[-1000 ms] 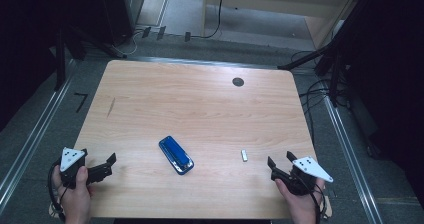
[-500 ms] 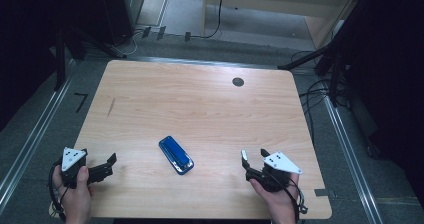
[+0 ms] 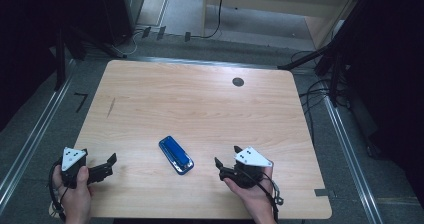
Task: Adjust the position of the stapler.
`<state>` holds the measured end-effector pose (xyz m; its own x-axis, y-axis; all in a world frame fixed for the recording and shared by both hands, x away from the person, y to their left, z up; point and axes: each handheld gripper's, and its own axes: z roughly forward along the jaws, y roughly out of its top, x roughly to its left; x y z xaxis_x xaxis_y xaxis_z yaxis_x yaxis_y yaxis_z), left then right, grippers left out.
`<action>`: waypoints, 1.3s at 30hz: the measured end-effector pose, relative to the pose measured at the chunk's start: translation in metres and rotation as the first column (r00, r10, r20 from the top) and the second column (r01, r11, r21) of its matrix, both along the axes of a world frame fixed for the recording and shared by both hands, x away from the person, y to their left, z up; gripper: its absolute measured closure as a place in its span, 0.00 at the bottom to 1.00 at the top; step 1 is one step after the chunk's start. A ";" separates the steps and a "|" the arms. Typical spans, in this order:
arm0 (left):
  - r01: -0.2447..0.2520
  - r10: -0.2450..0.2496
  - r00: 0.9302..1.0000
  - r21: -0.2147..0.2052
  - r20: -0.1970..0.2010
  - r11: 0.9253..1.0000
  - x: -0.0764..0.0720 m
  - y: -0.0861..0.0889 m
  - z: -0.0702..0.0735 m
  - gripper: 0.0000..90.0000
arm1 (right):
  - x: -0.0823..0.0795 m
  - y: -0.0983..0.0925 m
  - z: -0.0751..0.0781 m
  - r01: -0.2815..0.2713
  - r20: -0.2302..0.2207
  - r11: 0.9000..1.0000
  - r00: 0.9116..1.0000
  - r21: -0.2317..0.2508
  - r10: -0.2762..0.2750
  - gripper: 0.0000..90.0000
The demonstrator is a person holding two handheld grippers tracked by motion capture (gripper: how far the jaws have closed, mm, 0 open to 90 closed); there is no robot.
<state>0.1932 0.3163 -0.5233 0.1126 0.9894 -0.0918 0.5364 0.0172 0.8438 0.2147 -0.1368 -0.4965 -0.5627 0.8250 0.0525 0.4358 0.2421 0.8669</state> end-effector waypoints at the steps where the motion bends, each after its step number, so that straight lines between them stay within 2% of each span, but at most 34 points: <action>1: 0.000 0.000 1.000 0.000 -0.003 1.000 0.000 0.000 0.000 0.00 | 0.001 0.003 0.000 -0.003 -0.003 1.000 1.000 -0.001 0.003 0.29; 12: -0.001 0.002 1.000 0.006 -0.021 1.000 0.002 0.000 0.000 0.00 | 0.005 0.032 -0.004 -0.053 -0.029 0.998 0.998 0.032 0.054 0.28; 39: 0.002 -0.001 0.999 0.018 -0.034 1.000 0.003 -0.002 0.000 0.00 | 0.008 0.077 -0.014 -0.139 -0.060 0.990 0.988 0.027 0.140 0.27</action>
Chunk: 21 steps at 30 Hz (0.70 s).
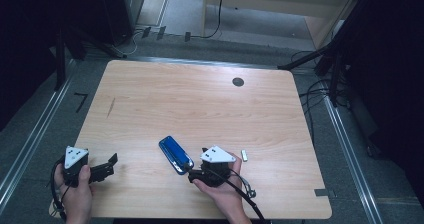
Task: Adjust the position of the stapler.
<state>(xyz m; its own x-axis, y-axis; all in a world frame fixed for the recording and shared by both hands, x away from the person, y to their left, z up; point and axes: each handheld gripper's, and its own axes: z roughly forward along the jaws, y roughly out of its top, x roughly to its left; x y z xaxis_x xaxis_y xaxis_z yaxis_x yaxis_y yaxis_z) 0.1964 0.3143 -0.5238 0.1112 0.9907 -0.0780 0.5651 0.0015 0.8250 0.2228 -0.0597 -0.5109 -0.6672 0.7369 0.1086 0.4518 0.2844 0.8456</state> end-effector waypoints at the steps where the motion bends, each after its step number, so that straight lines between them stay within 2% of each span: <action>1: 0.001 -0.001 1.000 0.000 0.000 1.000 0.000 0.000 0.000 0.00 | 0.000 0.001 0.000 -0.002 -0.002 1.000 1.000 0.001 0.002 0.26; 3: -0.001 0.001 1.000 0.001 0.001 1.000 0.000 0.000 0.000 0.00 | 0.001 0.003 0.001 -0.010 -0.008 1.000 1.000 0.014 0.010 0.25; 13: 0.003 -0.003 1.000 0.002 -0.002 1.000 0.000 0.000 0.000 0.00 | 0.004 0.017 -0.006 -0.021 -0.023 1.000 1.000 -0.016 0.020 0.26; 21: 0.004 -0.004 1.000 0.006 -0.001 1.000 0.000 0.000 0.000 0.00 | 0.010 0.024 -0.013 -0.022 -0.022 0.999 1.000 -0.025 0.021 0.32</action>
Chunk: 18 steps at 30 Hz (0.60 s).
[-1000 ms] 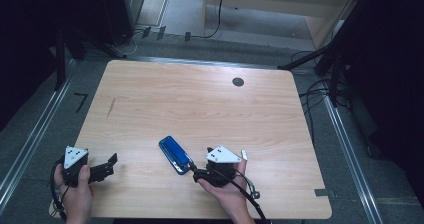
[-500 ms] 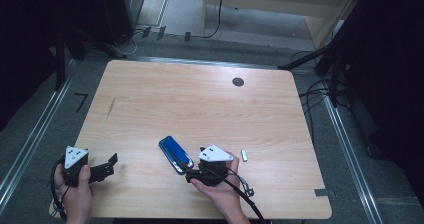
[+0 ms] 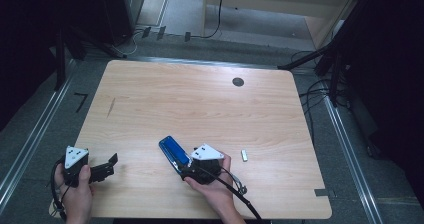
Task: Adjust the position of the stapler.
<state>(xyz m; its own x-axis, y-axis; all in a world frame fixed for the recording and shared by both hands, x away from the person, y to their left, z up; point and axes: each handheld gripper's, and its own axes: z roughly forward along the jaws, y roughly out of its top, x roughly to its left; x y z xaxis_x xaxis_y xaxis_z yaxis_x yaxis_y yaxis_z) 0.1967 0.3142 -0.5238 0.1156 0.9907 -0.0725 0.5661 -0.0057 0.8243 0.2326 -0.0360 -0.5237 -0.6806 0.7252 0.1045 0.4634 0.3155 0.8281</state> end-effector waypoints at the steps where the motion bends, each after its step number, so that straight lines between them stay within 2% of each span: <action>1: 0.000 0.000 1.000 0.001 0.000 1.000 0.000 0.000 0.000 0.00 | 0.001 0.001 -0.001 -0.001 -0.001 1.000 1.000 0.000 0.001 0.33; 7: 0.002 -0.002 1.000 0.000 0.000 1.000 0.000 0.000 0.000 0.00 | 0.003 0.008 -0.006 -0.030 -0.001 1.000 1.000 0.001 0.030 0.49; 16: 0.005 -0.005 1.000 -0.001 -0.002 1.000 0.000 0.000 0.000 0.00 | 0.007 0.016 -0.010 -0.025 -0.008 1.000 1.000 -0.016 0.025 0.54; 18: 0.006 -0.006 1.000 -0.002 -0.002 1.000 0.000 -0.001 0.000 0.00 | 0.006 0.018 -0.011 -0.016 0.003 1.000 1.000 -0.021 0.016 0.56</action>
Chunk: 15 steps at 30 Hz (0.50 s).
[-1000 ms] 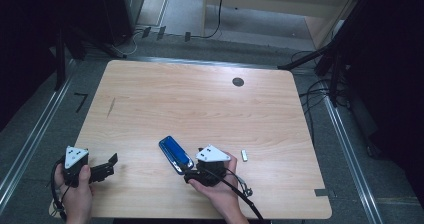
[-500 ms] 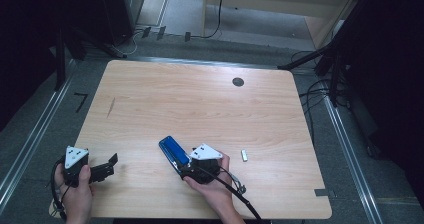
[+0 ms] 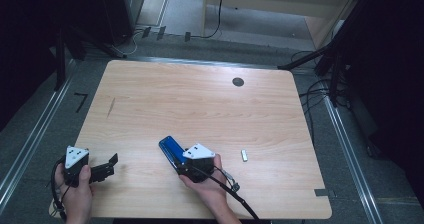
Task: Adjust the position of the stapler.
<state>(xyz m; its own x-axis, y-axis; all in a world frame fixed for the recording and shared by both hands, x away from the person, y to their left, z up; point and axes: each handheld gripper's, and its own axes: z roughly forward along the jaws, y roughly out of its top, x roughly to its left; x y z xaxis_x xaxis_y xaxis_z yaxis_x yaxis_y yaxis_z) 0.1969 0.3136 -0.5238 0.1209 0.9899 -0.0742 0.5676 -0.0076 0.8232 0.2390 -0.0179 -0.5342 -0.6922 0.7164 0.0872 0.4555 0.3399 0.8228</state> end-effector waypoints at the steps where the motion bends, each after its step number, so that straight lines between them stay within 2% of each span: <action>1: 0.000 0.000 1.000 0.001 0.000 1.000 0.000 0.000 0.000 0.00 | -0.001 0.001 0.000 0.006 0.010 1.000 1.000 -0.011 -0.006 0.56; 8: 0.003 -0.003 1.000 0.004 -0.002 1.000 0.000 0.000 0.000 0.00 | -0.001 0.008 0.000 0.025 0.050 0.999 0.998 -0.040 -0.023 0.59; 9: 0.005 -0.005 1.000 0.005 -0.001 1.000 0.000 0.000 0.000 0.00 | -0.002 0.009 0.000 0.024 0.056 0.999 0.998 -0.044 -0.021 0.63; 10: 0.007 -0.007 1.000 0.005 -0.003 1.000 0.000 0.000 0.000 0.00 | -0.002 0.010 0.001 0.005 0.056 0.999 0.998 -0.037 -0.003 0.69; 11: 0.007 -0.007 1.000 0.004 -0.002 1.000 0.000 -0.001 0.000 0.00 | -0.003 0.011 0.001 -0.019 0.052 0.999 0.998 -0.026 0.020 0.69; 13: 0.008 -0.007 1.000 0.005 -0.004 1.000 0.000 -0.001 0.000 0.00 | -0.003 0.013 0.001 -0.009 0.057 0.999 0.998 -0.031 0.011 0.70; 15: 0.008 -0.008 1.000 0.005 -0.004 1.000 0.000 -0.001 0.000 0.00 | 0.000 0.012 0.000 -0.004 0.032 1.000 0.999 -0.013 0.004 0.71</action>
